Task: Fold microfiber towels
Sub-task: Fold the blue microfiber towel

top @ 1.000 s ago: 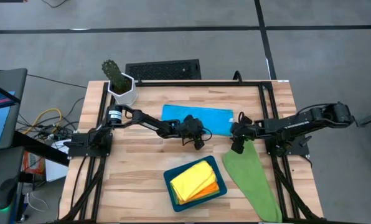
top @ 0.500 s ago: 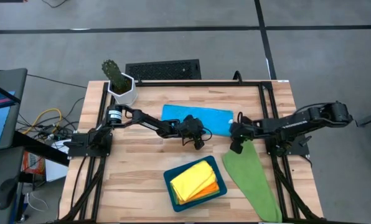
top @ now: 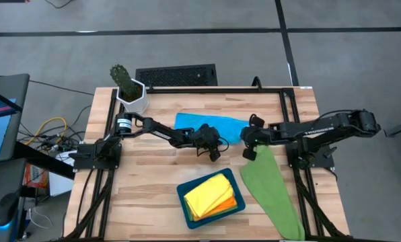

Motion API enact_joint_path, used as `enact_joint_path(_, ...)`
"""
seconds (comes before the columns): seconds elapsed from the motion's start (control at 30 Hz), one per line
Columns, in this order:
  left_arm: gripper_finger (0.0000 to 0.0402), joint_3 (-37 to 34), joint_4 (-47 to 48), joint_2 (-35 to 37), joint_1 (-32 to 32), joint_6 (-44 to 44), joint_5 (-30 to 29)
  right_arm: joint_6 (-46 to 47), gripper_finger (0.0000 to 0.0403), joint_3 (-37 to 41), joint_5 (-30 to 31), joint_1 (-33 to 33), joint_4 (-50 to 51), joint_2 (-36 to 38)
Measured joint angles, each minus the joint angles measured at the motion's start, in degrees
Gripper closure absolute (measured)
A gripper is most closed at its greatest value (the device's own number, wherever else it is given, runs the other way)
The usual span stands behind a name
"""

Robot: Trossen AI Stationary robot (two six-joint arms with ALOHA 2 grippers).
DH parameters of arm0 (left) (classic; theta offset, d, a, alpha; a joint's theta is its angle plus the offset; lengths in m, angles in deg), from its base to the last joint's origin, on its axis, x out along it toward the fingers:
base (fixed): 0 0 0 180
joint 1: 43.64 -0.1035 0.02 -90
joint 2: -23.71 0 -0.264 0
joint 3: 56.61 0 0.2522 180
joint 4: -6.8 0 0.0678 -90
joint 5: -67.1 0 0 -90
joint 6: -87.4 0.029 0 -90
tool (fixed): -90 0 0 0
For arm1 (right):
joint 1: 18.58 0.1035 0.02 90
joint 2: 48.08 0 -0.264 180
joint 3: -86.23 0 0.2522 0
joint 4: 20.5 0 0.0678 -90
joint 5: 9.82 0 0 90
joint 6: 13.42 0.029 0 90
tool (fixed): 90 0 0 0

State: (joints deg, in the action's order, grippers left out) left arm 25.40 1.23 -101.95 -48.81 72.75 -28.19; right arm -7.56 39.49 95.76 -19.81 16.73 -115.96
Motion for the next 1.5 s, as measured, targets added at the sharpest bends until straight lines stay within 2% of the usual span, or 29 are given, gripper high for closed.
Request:
enact_joint_path(0.27,0.0402,0.0,0.0,0.02,0.02,0.02,0.17,-5.88,0.0395,-0.34,-0.51,-0.84,-8.83,-1.6)
enact_joint_path(0.43,0.0402,0.02,0.11,0.04,0.02,0.04,0.67,-8.81,0.0388,-0.43,-0.99,-2.4,-18.21,-6.95)
enact_joint_path(0.6,0.0401,0.04,0.04,0.04,0.04,0.07,2.07,-9.92,0.0391,-0.45,-5.62,-3.65,-25.38,-12.79)
enact_joint_path(0.83,0.0401,-0.02,0.67,0.98,-0.27,0.75,5.53,-11.04,0.0388,-2.62,-6.43,-4.74,-27.83,-18.54)
enact_joint_path(0.93,0.0401,-0.19,5.13,3.38,-0.46,2.45,7.03,-12.24,0.039,-3.73,-6.55,-5.04,-28.82,-20.34)
enact_joint_path(1.23,0.0401,-0.21,23.76,13.6,-0.74,10.56,6.34,-15.0,0.0387,-4.91,-6.74,-5.0,-31.59,-21.87)
enact_joint_path(1.33,0.0401,-0.19,28.86,16.77,-0.72,11.21,2.65,-15.78,0.0389,-4.91,-6.74,-5.01,-33.06,-21.61)
enact_joint_path(1.4,0.0401,-1.47,29.01,17.73,-0.93,11.65,0.7,-16.01,0.0388,-4.91,-6.74,-4.91,-33.68,-21.6)
enact_joint_path(1.5,0.0401,-5.92,23.68,17.54,-1.45,11.02,1.71,-16.79,0.0386,-4.91,-6.87,-4.93,-35.16,-21.6)
